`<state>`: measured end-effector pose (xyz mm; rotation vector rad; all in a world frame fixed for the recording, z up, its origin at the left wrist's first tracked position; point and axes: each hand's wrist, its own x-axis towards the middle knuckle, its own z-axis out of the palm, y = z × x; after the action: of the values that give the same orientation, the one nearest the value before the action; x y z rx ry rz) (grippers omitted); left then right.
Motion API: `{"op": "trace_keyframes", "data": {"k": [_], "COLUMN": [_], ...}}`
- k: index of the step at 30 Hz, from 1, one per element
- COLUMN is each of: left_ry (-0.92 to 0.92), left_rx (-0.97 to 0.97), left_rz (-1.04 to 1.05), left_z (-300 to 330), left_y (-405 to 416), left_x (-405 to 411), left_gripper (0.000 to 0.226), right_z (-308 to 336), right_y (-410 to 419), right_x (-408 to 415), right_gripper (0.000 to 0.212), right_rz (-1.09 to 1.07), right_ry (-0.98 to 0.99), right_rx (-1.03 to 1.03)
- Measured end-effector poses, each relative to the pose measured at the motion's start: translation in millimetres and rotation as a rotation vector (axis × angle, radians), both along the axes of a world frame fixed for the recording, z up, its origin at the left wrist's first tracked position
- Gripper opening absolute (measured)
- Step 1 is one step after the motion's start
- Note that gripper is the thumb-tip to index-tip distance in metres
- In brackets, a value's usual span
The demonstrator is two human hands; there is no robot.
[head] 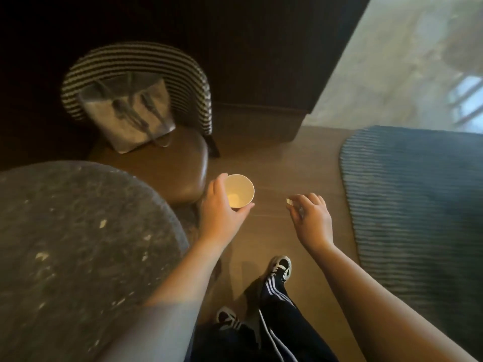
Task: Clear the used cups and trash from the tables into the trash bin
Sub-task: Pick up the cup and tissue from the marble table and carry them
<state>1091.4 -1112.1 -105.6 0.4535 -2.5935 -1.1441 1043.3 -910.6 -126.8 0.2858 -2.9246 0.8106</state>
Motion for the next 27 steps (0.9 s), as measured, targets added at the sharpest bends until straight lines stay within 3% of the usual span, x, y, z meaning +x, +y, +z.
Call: {"op": "trace_keyframes", "data": {"k": [13, 27], "left_ry": [-0.028, -0.025], "left_rx": [0.009, -0.052], "left_rz": [-0.476, -0.724], "left_z": [-3, 14], "left_y": [169, 373], "left_x": [-126, -330], "left_gripper": [0.085, 0.086], "right_z": [13, 20], "right_y": [180, 375], "right_x": [-27, -189], "right_gripper": [0.021, 0.019], "right_rz": [-0.501, -0.650], "right_ry": [0.016, 0.026], "right_rx": [0.051, -0.013]}}
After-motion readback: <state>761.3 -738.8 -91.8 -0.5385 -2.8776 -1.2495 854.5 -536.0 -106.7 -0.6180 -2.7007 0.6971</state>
